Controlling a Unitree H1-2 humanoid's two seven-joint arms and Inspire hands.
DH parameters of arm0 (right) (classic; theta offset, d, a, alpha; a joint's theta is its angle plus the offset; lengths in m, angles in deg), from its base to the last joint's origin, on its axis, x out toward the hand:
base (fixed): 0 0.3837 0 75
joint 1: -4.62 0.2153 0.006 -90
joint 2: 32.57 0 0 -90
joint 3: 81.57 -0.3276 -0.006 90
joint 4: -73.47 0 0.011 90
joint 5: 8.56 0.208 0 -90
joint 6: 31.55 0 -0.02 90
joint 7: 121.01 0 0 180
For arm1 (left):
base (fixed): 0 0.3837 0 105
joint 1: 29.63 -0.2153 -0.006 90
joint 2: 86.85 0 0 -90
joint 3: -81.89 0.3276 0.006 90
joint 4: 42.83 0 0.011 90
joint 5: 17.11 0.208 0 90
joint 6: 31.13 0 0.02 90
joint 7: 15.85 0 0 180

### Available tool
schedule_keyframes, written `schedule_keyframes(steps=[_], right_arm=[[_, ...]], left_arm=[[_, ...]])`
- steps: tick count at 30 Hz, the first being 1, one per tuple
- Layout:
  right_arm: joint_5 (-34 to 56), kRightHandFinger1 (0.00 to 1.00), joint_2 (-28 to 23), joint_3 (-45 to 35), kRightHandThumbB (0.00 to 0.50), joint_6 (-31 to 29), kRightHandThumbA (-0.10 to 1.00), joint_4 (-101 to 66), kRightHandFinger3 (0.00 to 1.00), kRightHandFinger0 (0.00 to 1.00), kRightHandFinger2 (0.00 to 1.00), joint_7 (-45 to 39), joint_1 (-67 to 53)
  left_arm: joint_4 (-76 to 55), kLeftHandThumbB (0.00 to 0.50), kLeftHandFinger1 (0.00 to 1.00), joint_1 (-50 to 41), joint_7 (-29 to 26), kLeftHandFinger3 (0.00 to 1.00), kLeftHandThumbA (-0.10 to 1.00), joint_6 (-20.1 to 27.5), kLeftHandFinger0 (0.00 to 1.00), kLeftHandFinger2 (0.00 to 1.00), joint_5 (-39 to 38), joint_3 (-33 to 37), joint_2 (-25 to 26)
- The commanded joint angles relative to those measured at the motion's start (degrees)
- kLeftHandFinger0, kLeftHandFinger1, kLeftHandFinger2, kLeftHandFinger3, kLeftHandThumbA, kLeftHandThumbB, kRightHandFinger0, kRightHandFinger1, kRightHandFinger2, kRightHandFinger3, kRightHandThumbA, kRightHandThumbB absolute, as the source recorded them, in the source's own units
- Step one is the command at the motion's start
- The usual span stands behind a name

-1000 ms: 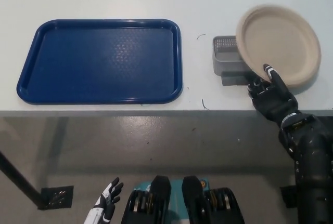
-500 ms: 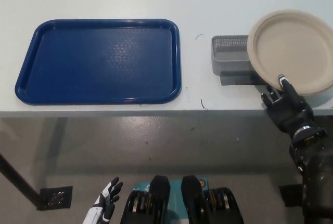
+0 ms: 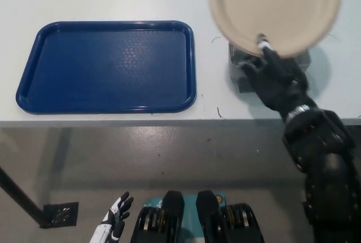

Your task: Use the right hand to pick up a plate from a leveled surface and place it into a tray on the left side

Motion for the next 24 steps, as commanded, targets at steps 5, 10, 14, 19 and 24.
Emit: schedule_keyframes(steps=[5,10,14,19,24], right_arm=[[-1.2,0.19,5.7,4.0,0.000,0.2,-0.01,12.6,0.79,0.00,0.60,-0.8,11.2],[-5.7,0.19,9.3,4.3,0.000,0.2,0.00,23.8,0.80,0.00,0.59,-5.0,16.5],[-8.5,0.18,12.0,3.3,0.005,-3.0,-0.03,34.9,0.77,0.00,0.58,-8.9,21.9],[-11.3,0.21,14.9,0.2,0.000,-8.1,-0.01,50.2,0.86,0.00,0.63,-10.0,30.4],[-14.5,0.28,15.3,-1.4,0.011,-10.7,0.23,64.7,0.93,0.00,0.74,-14.3,37.8]], left_arm=[[-0.9,0.000,1.00,0.7,0.8,1.00,1.00,0.9,1.00,1.00,-0.1,0.3,0.9],[-1.2,0.000,1.00,0.9,0.7,1.00,1.00,0.3,1.00,1.00,0.3,0.6,0.6],[-1.5,0.000,1.00,1.2,0.8,1.00,1.00,-0.2,1.00,1.00,0.4,0.7,0.7],[-1.8,0.000,1.00,1.6,1.2,1.00,1.00,-0.6,1.00,1.00,0.3,0.8,1.1],[-1.9,0.000,1.00,1.7,1.1,1.00,1.00,-0.6,1.00,1.00,0.8,1.0,1.1]])
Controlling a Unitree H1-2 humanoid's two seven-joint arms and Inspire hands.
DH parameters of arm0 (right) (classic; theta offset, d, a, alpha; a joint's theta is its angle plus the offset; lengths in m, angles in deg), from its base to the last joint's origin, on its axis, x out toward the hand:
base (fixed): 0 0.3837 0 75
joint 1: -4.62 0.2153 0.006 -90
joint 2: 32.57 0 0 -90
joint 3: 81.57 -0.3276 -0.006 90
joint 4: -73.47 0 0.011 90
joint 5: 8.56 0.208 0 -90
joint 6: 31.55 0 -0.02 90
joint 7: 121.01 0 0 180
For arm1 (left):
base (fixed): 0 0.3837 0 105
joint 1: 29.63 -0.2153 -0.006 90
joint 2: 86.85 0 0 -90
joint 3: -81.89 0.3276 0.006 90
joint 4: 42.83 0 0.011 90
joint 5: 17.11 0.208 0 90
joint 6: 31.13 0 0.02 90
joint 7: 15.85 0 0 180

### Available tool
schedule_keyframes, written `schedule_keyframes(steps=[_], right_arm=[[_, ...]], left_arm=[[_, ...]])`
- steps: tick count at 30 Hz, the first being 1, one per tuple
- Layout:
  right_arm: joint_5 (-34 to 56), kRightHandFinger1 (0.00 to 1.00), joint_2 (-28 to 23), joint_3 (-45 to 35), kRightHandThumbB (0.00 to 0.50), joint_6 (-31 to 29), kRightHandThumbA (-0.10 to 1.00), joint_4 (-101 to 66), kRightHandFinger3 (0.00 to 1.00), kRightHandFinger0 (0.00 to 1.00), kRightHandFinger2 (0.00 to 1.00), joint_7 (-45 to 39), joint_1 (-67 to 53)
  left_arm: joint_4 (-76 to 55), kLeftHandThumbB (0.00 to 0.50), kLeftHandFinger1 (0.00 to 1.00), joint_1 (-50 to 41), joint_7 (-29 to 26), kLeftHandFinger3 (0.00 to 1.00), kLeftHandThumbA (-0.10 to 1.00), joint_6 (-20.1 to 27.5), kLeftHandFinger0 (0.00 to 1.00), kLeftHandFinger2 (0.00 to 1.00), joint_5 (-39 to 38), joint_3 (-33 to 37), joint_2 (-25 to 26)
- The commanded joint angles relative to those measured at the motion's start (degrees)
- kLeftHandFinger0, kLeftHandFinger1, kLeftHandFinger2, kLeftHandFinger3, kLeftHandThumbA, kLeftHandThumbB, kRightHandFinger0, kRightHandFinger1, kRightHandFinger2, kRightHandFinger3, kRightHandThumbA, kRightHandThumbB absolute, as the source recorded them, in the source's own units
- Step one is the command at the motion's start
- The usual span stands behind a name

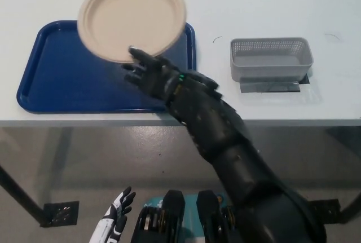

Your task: Use the right hand to pick up a plate from a leveled surface and place it into a tray on the left side

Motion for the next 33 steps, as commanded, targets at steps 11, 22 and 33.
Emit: schedule_keyframes(steps=[11,22,33], right_arm=[[-4.5,1.00,0.2,-4.3,0.447,-1.1,0.92,11.8,1.00,1.00,1.00,-23.2,9.2],[12.3,1.00,-3.7,13.8,0.388,4.8,0.92,-28.1,1.00,1.00,1.00,-13.3,-9.7],[33.4,1.00,-24.0,29.1,0.426,4.8,0.93,-88.3,1.00,1.00,1.00,-1.4,-32.6]], left_arm=[[-2.2,0.008,1.00,0.8,1.7,1.00,1.00,-1.1,1.00,1.00,0.2,0.5,1.0],[-2.6,0.018,1.00,1.8,2.5,1.00,1.00,-2.3,1.00,1.00,0.1,1.1,1.0],[-1.9,0.001,1.00,3.3,4.4,1.00,1.00,-4.7,1.00,1.00,-4.1,0.4,1.5]])
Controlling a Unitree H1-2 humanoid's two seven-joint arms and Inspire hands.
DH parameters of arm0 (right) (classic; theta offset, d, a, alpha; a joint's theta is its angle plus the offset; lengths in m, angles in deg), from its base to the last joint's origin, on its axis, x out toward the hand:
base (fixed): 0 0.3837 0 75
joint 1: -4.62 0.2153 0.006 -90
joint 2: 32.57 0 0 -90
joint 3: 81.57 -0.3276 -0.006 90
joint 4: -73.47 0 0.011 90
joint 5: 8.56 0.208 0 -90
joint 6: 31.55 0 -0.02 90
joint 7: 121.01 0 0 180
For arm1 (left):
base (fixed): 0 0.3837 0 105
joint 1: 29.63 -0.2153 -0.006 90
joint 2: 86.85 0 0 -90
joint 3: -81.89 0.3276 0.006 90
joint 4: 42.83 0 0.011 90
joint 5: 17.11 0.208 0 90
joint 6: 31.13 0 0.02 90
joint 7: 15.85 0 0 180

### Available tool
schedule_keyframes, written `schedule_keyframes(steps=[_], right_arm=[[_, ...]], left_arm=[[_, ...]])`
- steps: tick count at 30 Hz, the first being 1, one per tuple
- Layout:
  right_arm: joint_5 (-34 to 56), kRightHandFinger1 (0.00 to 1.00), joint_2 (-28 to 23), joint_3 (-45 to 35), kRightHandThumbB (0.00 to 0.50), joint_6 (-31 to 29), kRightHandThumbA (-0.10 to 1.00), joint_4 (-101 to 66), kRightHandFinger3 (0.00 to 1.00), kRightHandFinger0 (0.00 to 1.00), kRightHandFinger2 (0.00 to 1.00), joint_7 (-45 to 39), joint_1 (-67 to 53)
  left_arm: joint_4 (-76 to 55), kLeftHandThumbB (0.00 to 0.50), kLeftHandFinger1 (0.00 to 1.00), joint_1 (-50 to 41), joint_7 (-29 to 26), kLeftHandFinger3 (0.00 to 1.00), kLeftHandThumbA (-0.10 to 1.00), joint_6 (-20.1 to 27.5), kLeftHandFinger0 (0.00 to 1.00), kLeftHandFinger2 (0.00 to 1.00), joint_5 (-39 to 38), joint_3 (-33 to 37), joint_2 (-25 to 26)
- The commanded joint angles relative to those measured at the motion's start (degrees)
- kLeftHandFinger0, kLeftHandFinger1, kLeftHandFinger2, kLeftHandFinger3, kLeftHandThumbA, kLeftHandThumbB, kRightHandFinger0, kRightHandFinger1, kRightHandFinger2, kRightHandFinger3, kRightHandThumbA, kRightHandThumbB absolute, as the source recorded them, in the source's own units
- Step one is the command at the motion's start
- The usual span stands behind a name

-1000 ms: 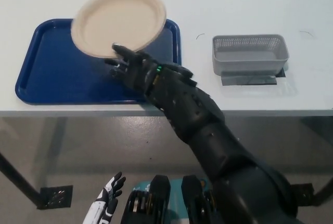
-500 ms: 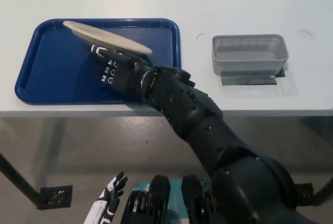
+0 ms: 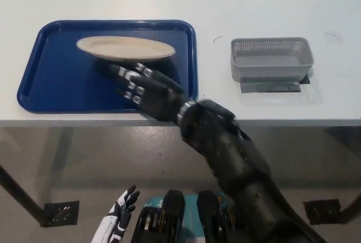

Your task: Use the right hand to pick up a plate from a leveled surface and place it into a tray on the left side

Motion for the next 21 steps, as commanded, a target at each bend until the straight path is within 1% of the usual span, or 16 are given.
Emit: schedule_keyframes(steps=[1,2,3,4,5,6,7,8,10,11,12,13,15,18,19,21], right_arm=[[32.7,1.00,-18.9,20.1,0.431,2.4,0.92,-66.8,1.00,1.00,1.00,13.0,-13.5],[32.3,1.00,-21.9,21.3,0.412,2.4,0.98,-71.8,1.00,1.00,1.00,9.7,-15.8],[32.7,1.00,-23.7,21.8,0.406,2.4,0.96,-75.2,1.00,1.00,1.00,8.7,-17.5],[33.1,1.00,-24.3,21.9,0.410,2.4,0.96,-76.6,1.00,1.00,1.00,7.9,-18.4],[33.4,1.00,-26.2,22.1,0.422,2.4,0.96,-79.0,1.00,1.00,1.00,6.6,-19.4],[34.6,1.00,-27.2,21.9,0.437,2.4,0.95,-81.0,1.00,1.00,1.00,6.2,-20.9],[35.0,1.00,-28.1,21.4,0.445,2.4,0.96,-82.9,1.00,1.00,1.00,5.4,-22.7],[33.6,1.00,-28.7,20.7,0.447,2.4,1.00,-84.2,1.00,1.00,1.00,3.1,-24.4],[33.0,1.00,-31.0,17.3,0.480,2.4,0.99,-86.5,1.00,1.00,1.00,-3.4,-29.8],[32.4,1.00,-32.0,14.8,0.496,2.4,0.95,-86.6,1.00,1.00,1.00,-6.9,-32.6],[30.2,1.00,-32.2,12.7,0.500,2.3,0.97,-86.6,1.00,1.00,1.00,-9.5,-34.5],[27.8,1.00,-32.2,11.4,0.500,2.0,0.99,-86.6,1.00,1.00,1.00,-11.3,-35.6],[21.2,1.00,-35.7,8.3,0.500,-2.4,1.00,-86.6,1.00,0.96,1.00,-16.4,-40.7],[20.7,1.00,-40.6,3.7,0.500,-5.9,1.00,-86.6,1.00,0.99,1.00,-21.3,-44.6],[20.8,1.00,-41.0,3.3,0.500,-6.4,1.00,-86.6,1.00,0.99,1.00,-21.8,-45.0],[15.0,1.00,-38.7,0.2,0.500,-13.7,1.00,-86.6,1.00,0.95,1.00,-24.1,-48.4]], left_arm=[[-1.8,0.000,1.00,2.3,3.5,1.00,1.00,-2.6,1.00,1.00,-4.3,0.2,1.5],[-2.0,0.043,1.00,2.2,6.0,1.00,1.00,-4.7,1.00,1.00,-9.0,0.3,1.7],[-1.9,0.092,1.00,2.3,7.3,1.00,0.91,-6.8,1.00,1.00,-11.6,0.3,1.7],[-3.3,0.110,1.00,2.1,7.8,1.00,0.86,-11.7,1.00,1.00,-14.8,-0.5,0.9],[0.8,0.004,1.00,3.5,0.6,1.00,0.81,8.2,1.00,1.00,4.9,2.0,3.2],[-0.2,0.082,1.00,3.0,4.9,1.00,0.83,1.3,1.00,1.00,-4.7,1.4,2.4],[-0.6,0.148,1.00,2.7,5.9,1.00,0.95,-2.9,1.00,1.00,-8.0,0.9,1.5],[-0.5,0.154,1.00,2.8,5.2,1.00,0.99,-3.1,1.00,1.00,-7.5,0.6,1.1],[-0.9,0.098,1.00,2.9,4.4,1.00,1.00,-3.0,1.00,1.00,-5.8,0.4,1.1],[-1.5,0.053,1.00,2.8,4.1,1.00,1.00,-2.9,1.00,1.00,-4.3,0.6,1.6],[-1.7,0.019,1.00,3.1,4.1,1.00,1.00,-3.0,1.00,1.00,-3.8,0.6,1.8],[-1.7,0.016,1.00,3.2,4.1,1.00,1.00,-3.1,1.00,1.00,-4.0,0.5,1.8],[-2.1,0.000,1.00,3.2,3.4,1.00,1.00,-3.3,1.00,1.00,-2.3,0.5,1.7],[-1.4,0.000,1.00,3.1,2.9,1.00,1.00,-2.7,1.00,1.00,-1.6,0.8,1.1],[-1.2,0.000,1.00,3.1,2.9,1.00,1.00,-2.6,1.00,1.00,-1.5,0.8,1.1],[-1.3,0.000,1.00,2.9,2.9,1.00,1.00,-2.6,1.00,1.00,-1.4,1.0,1.0]])
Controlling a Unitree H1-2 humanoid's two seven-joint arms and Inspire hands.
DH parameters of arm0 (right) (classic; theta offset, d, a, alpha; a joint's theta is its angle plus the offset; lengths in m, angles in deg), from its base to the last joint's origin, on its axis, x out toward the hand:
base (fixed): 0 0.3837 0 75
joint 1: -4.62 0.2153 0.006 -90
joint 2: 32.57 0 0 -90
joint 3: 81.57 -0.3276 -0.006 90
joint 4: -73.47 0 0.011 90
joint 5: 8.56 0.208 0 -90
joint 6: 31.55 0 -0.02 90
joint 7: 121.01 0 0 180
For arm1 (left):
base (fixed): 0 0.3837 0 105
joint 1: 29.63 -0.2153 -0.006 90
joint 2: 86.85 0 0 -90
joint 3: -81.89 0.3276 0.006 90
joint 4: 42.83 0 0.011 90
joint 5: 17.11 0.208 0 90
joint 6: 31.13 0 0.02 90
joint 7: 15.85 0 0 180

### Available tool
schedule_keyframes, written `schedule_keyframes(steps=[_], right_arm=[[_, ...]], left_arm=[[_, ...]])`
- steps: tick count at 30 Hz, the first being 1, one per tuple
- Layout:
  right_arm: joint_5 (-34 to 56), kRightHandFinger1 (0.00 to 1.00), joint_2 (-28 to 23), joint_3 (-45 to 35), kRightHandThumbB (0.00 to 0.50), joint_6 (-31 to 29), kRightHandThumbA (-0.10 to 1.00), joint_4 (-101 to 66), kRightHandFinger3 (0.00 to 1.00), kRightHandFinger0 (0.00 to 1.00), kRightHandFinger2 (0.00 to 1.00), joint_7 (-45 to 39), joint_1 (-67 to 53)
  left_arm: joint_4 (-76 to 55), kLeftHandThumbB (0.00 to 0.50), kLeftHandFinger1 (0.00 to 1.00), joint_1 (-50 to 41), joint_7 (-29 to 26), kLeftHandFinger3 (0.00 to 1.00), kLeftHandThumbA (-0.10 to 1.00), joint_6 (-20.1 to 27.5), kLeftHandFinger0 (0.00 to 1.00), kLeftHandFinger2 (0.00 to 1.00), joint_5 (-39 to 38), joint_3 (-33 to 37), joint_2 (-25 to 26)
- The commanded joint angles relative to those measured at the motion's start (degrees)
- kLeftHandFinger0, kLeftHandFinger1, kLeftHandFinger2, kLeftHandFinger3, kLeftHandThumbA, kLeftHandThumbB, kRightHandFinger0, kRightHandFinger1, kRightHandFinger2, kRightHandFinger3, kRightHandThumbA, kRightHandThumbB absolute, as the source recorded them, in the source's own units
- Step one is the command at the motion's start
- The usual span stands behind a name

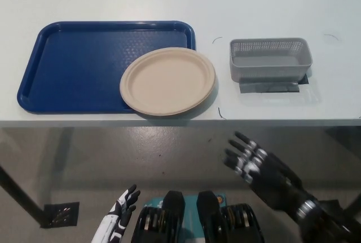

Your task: Use the right hand to pick up a plate from a leveled surface and place it into a tray on the left side

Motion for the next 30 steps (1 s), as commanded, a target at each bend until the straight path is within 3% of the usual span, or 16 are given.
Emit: schedule_keyframes(steps=[1,4,6,9,11,12,14,16,19,22,25,26,30], right_arm=[[8.7,1.00,-14.0,-5.2,0.500,-15.0,1.00,-49.0,1.00,0.93,1.00,-24.1,-12.0],[8.1,1.00,-15.0,-7.2,0.500,-15.3,1.00,-49.0,1.00,0.93,1.00,-22.2,-13.9],[8.5,1.00,-15.9,-8.7,0.500,-15.6,1.00,-49.0,1.00,1.00,1.00,-22.3,-15.1],[6.0,1.00,-14.0,-9.1,0.500,-16.8,1.00,-49.0,1.00,0.95,1.00,-19.1,-16.1],[-4.5,1.00,-11.3,-9.7,0.500,-19.5,1.00,-49.0,1.00,0.93,1.00,-17.6,-17.8],[-11.5,1.00,-9.8,-9.9,0.500,-22.2,1.00,-47.8,1.00,1.00,1.00,-18.0,-19.7],[-27.8,1.00,-5.1,-7.9,0.500,-26.8,1.00,-44.6,1.00,1.00,1.00,-15.2,-24.4],[-32.7,1.00,-3.7,-6.1,0.500,-28.0,1.00,-41.2,1.00,1.00,1.00,-13.8,-25.5],[-41.2,1.00,-1.4,-3.9,0.380,-37.2,1.00,-26.9,1.00,1.00,1.00,-12.3,-24.9],[-42.3,1.00,-0.3,-3.1,0.400,-37.9,1.00,-16.3,1.00,1.00,1.00,-9.2,-22.7],[-44.2,1.00,1.6,-2.8,0.378,-41.2,1.00,-7.1,1.00,1.00,1.00,-6.8,-20.2],[-45.6,1.00,2.0,-2.7,0.331,-42.5,1.00,-4.2,1.00,1.00,1.00,-5.8,-19.3],[-46.1,1.00,3.6,-2.7,0.318,-47.9,1.00,7.4,1.00,1.00,1.00,-5.3,-16.5]], left_arm=[[-1.6,0.000,1.00,2.5,2.5,1.00,1.00,-1.7,1.00,1.00,-1.1,1.0,1.0],[-1.4,0.000,1.00,2.5,2.4,1.00,1.00,-1.7,1.00,1.00,-1.1,0.9,0.9],[-0.8,0.011,1.00,2.5,2.2,1.00,1.00,-1.4,1.00,1.00,-1.1,1.2,0.3],[-1.1,0.011,1.00,2.4,2.3,1.00,1.00,-1.5,1.00,1.00,-0.8,1.3,0.4],[-1.6,0.001,1.00,2.8,2.4,1.00,1.00,-1.3,1.00,1.00,-0.9,1.0,0.8],[-1.7,0.000,1.00,2.9,2.5,1.00,1.00,-1.4,1.00,1.00,-1.1,0.9,0.8],[-1.5,0.007,1.00,3.4,2.4,1.00,1.00,-1.3,1.00,1.00,-0.9,0.9,0.7],[-1.6,0.014,1.00,3.4,2.2,1.00,1.00,-1.3,1.00,1.00,-0.8,0.8,0.5],[-1.6,0.011,1.00,2.6,1.9,1.00,1.00,-0.4,1.00,1.00,-0.6,1.0,0.3],[-1.2,0.026,1.00,2.0,1.5,1.00,1.00,0.5,1.00,1.00,-0.5,1.0,-0.2],[-1.4,0.039,1.00,1.8,1.5,1.00,1.00,0.1,1.00,1.00,-0.8,1.0,-0.4],[-1.3,0.032,1.00,1.9,1.3,1.00,1.00,0.3,1.00,1.00,-0.6,0.9,-0.4],[-0.7,0.025,1.00,2.0,0.5,1.00,1.00,1.3,1.00,1.00,-0.1,0.6,-0.8]])
